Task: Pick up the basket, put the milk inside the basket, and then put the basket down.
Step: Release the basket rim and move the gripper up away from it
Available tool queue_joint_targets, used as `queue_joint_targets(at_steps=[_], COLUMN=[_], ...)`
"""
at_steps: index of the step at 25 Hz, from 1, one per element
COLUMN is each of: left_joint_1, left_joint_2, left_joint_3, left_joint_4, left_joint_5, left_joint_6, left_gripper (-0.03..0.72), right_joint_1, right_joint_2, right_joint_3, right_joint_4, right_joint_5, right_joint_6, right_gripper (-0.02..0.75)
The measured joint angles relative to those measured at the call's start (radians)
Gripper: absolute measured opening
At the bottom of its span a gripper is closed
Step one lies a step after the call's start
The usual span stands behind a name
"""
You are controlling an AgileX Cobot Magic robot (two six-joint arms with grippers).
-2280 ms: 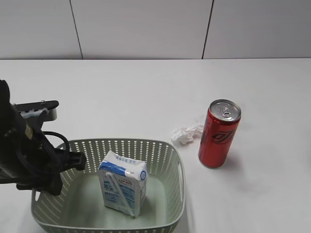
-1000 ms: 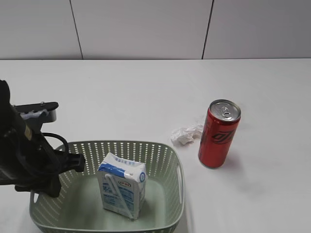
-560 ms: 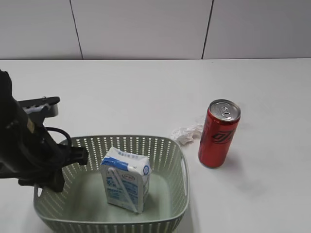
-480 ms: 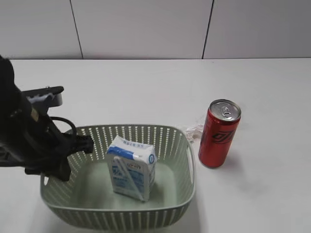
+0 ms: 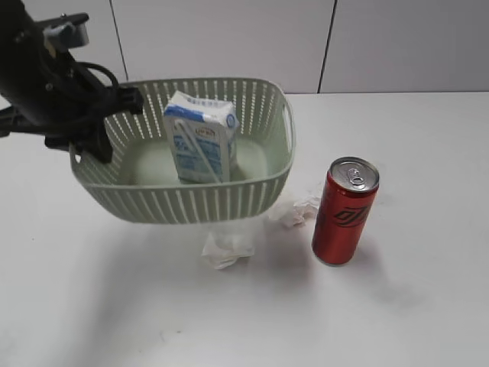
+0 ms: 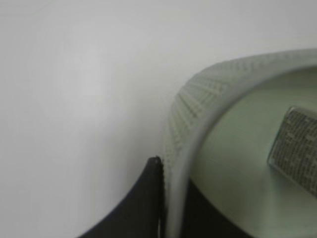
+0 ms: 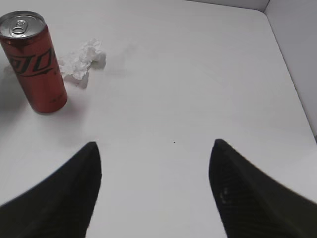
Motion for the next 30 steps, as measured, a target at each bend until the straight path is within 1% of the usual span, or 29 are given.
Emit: queue_joint_targets(at_steps=[2,4,9,12,15,20,23,25,26,27,29,30], left_joint_1=[0.026,0.039,0.041,0.042,0.045,0.048,0.048,0.048,0.048,0.048,0.048,0.048], left_joint_2=[0.065,0.134,0.340,0.427,0.486,0.541,0.564,0.567,0.567,0.564,0.559,0.559], left_joint_3=[-0.090,-0.177,-0.382,-0.457,-0.486,-0.487,-0.487,-0.487,-0.488,-0.493,-0.494,-0.494], left_joint_4=[0.001,0.002,-0.004,-0.034,-0.048,-0.047,-0.057,-0.071,-0.080,-0.087,-0.098,-0.101], left_joint_5=[0.039,0.076,0.097,0.082,0.057,0.029,0.006,0.001,-0.004,-0.012,-0.020,-0.015], left_joint_6=[0.033,0.045,0.053,0.054,0.054,0.062,0.107,0.130,0.135,0.140,0.144,0.144], left_gripper=[-0.002,-0.002,-0.002,-0.002,-0.002,-0.002,0.006,0.048,0.087,0.140,0.273,0.357], right_joint_1=[0.000,0.000,0.000,0.000,0.000,0.000,0.000,0.000,0.000,0.000,0.000,0.000], right_joint_2=[0.000,0.000,0.000,0.000,0.000,0.000,0.000,0.000,0.000,0.000,0.000,0.000], right_joint_3=[0.000,0.000,0.000,0.000,0.000,0.000,0.000,0.000,0.000,0.000,0.000,0.000], right_joint_4=[0.000,0.000,0.000,0.000,-0.001,-0.001,-0.001,-0.001,-0.002,-0.003,-0.003,-0.003], right_joint_5=[0.000,0.000,0.000,0.000,0.000,0.000,0.000,0.000,0.000,0.000,0.000,0.000], right_joint_6=[0.000,0.000,0.000,0.001,0.002,0.002,0.002,0.002,0.002,0.002,0.002,0.002], right_gripper=[0.538,0.538,0.538,0.538,0.538,0.538,0.538,0.538,0.538,0.538,0.538,0.538])
